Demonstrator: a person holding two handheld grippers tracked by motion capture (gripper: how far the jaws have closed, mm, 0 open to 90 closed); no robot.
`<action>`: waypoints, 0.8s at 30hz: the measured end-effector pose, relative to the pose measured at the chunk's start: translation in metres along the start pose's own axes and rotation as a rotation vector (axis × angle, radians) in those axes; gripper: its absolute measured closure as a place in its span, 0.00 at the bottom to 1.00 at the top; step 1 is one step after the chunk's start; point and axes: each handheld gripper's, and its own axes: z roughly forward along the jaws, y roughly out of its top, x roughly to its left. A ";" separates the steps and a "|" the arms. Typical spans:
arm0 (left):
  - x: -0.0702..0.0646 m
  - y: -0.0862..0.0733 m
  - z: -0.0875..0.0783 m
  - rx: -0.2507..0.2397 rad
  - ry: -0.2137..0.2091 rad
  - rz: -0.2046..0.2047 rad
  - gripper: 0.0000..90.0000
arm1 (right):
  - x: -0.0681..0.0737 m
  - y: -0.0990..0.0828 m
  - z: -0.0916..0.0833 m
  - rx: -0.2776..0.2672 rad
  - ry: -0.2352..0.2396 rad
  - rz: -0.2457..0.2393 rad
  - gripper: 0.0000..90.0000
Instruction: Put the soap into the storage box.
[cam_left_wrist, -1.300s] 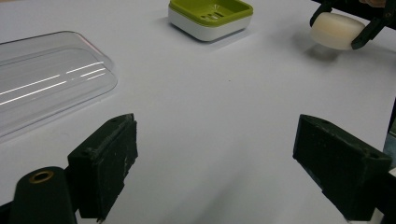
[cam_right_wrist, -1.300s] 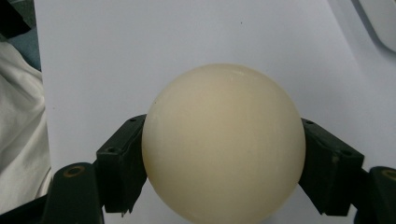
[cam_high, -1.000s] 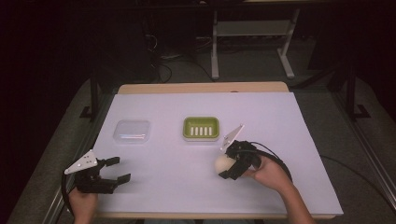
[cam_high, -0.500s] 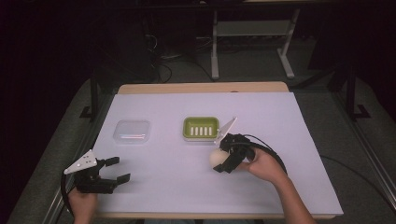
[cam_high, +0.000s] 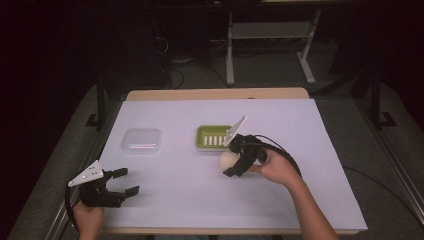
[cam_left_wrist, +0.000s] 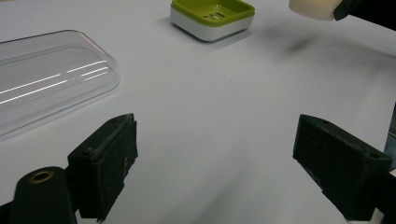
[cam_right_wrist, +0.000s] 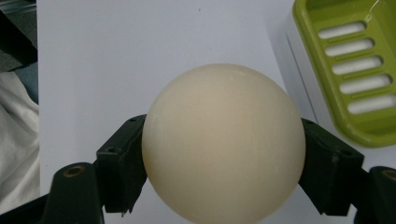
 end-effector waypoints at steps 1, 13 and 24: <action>0.000 0.000 0.000 0.001 0.000 0.001 0.15 | -0.001 0.002 -0.001 -0.001 0.003 0.002 0.27; 0.001 0.000 -0.001 -0.008 0.000 -0.005 0.15 | -0.013 0.022 -0.004 -0.008 0.008 -0.009 0.27; 0.000 0.000 -0.001 -0.005 -0.002 0.002 0.15 | -0.022 0.031 -0.006 -0.007 0.005 -0.006 0.27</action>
